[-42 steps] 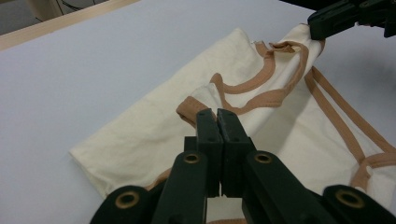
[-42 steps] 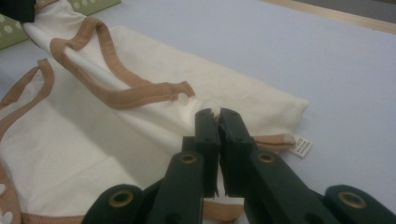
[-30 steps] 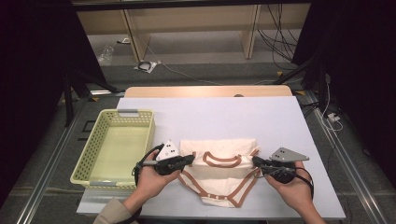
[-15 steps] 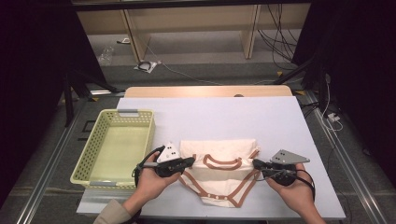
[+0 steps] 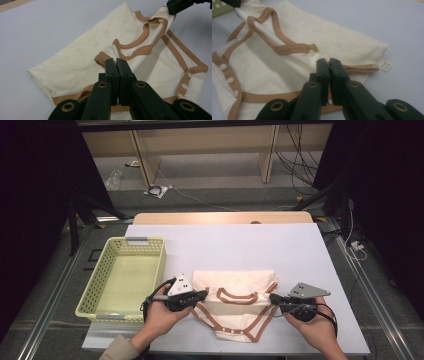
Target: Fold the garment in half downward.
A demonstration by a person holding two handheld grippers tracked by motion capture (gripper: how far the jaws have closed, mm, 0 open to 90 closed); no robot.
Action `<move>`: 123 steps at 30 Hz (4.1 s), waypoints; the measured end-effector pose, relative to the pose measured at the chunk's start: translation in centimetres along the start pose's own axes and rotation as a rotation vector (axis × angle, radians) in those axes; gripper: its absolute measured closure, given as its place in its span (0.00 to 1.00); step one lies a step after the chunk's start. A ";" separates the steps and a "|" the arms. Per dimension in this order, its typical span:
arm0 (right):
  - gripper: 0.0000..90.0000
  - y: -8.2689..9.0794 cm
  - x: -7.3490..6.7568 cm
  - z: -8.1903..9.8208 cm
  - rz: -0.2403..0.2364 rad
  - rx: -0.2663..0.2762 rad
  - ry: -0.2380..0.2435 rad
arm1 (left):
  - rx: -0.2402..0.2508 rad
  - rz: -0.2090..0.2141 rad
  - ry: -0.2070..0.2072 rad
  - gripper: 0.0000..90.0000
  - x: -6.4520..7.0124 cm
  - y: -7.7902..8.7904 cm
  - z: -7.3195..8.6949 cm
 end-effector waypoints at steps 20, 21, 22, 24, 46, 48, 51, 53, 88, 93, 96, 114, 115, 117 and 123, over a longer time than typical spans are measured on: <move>0.97 0.0 -0.5 0.4 -0.019 -0.020 0.011 | -0.010 0.009 0.000 0.98 0.3 0.3 0.4; 0.97 0.0 -0.5 0.4 -0.020 -0.021 0.012 | -0.011 0.010 0.000 0.98 0.3 0.3 0.4; 0.97 0.0 -0.5 0.5 -0.019 -0.022 0.011 | -0.012 0.009 0.000 0.98 0.3 0.3 0.4; 0.97 0.1 -0.6 0.5 -0.023 -0.025 0.010 | -0.013 0.010 -0.001 0.98 0.3 0.3 0.5; 0.97 0.2 -1.0 0.9 -0.043 -0.045 0.016 | -0.029 0.020 -0.010 0.98 0.8 0.6 1.0; 0.97 0.2 -1.1 0.9 -0.045 -0.046 0.015 | -0.030 0.021 -0.010 0.98 0.8 0.6 1.0; 0.97 0.2 -1.2 1.0 -0.050 -0.051 0.019 | -0.032 0.024 -0.008 0.98 0.9 0.6 1.1; 0.97 0.2 -1.2 1.1 -0.052 -0.054 0.020 | -0.035 0.024 -0.009 0.98 1.0 0.6 1.1; 0.97 0.4 -1.8 2.0 -0.076 -0.097 0.037 | -0.056 0.046 -0.023 0.98 1.9 0.8 1.6; 0.97 0.5 -1.9 2.0 -0.082 -0.098 0.033 | -0.056 0.047 -0.025 0.98 1.9 0.9 1.6; 0.97 0.6 -2.0 2.2 -0.083 -0.104 0.035 | -0.057 0.049 -0.024 0.98 2.0 0.9 1.7; 0.97 1.0 -2.1 2.6 -0.098 -0.132 0.052 | -0.083 0.075 -0.022 0.98 2.7 0.8 2.5; 0.97 1.0 -2.2 2.7 -0.097 -0.134 0.049 | -0.088 0.078 -0.025 0.98 2.8 0.8 2.5; 0.97 1.0 -2.2 2.8 -0.103 -0.142 0.050 | -0.095 0.082 -0.024 0.97 2.8 0.7 2.8; 0.97 0.8 -2.3 3.1 -0.112 -0.164 0.065 | -0.118 0.094 -0.023 0.97 3.0 0.4 3.3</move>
Point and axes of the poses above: each handheld gripper's, and its own axes: y roughly backward along the jaws, z roughly out of its underside, x roughly to its right, the point moved 9 cm from there along -y, roughly forward along the jaws, and after that the axes turned 6 degrees about -y, right-handed, at the moved point
